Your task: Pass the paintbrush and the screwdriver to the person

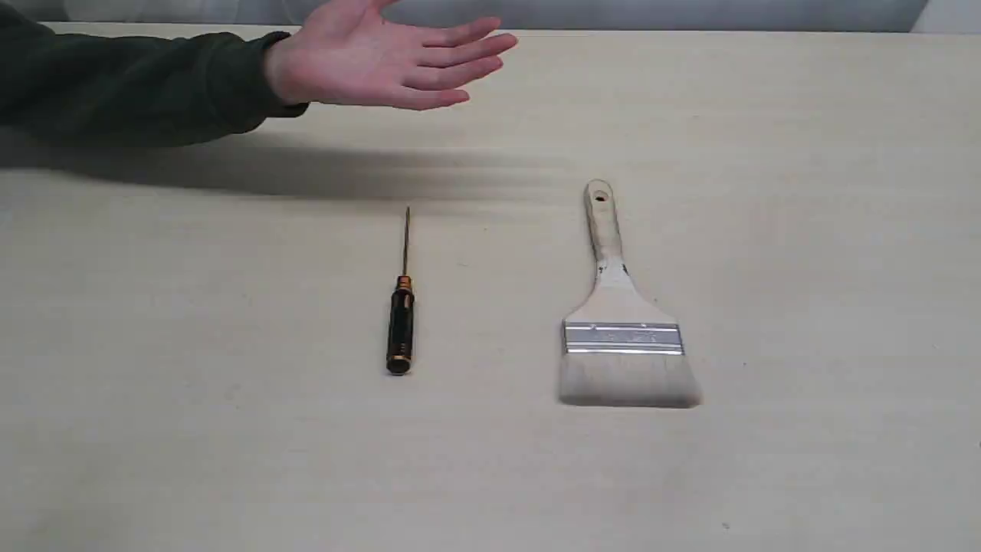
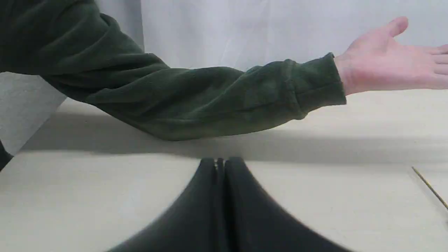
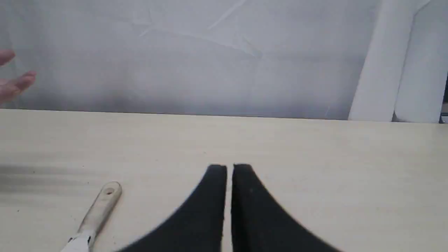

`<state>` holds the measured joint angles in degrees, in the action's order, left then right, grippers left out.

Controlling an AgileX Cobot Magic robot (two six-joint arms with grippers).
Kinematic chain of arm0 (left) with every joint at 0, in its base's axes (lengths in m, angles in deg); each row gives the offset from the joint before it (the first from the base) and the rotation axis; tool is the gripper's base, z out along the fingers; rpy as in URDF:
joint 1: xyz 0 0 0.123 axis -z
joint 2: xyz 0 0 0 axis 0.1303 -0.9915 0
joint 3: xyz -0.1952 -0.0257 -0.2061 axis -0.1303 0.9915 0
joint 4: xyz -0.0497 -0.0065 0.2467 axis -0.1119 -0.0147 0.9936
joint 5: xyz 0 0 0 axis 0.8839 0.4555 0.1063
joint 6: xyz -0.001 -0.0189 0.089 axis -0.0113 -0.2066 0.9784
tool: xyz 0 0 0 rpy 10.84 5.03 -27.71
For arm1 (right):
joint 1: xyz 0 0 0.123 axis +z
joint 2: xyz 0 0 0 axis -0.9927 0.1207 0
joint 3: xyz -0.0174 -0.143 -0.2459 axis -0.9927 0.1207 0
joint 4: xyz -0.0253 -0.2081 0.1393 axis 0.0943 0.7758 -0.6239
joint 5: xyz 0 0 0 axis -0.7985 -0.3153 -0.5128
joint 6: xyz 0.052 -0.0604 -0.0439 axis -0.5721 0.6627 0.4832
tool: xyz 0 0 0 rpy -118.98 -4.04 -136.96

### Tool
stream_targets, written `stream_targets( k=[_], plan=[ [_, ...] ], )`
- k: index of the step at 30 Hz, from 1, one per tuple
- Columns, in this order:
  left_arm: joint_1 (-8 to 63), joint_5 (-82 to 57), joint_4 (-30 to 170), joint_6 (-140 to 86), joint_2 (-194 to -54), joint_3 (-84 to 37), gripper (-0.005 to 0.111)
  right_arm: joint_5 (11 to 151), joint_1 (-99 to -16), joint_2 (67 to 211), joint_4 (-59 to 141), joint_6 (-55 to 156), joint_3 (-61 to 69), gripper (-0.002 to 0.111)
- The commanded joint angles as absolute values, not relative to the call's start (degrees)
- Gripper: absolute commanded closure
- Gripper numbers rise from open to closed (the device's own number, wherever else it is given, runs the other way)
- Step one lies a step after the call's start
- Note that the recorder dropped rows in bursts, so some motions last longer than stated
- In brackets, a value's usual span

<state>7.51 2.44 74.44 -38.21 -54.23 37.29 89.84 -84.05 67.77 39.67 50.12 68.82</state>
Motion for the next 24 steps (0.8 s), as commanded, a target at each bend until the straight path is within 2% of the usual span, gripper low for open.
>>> stream_targets(
  k=[1, 24],
  plan=[
    [7.89, 1.84, 74.32, -38.33, -54.09, 37.40, 0.107, 87.62, -84.39, 67.42, 40.21, 49.95, 68.98, 0.104],
    [7.89, 1.86, 74.17, -38.33, -54.09, 37.40, 0.107, 84.43, -84.24, 67.42, 29.25, 49.95, 68.98, 0.104]
  ],
)
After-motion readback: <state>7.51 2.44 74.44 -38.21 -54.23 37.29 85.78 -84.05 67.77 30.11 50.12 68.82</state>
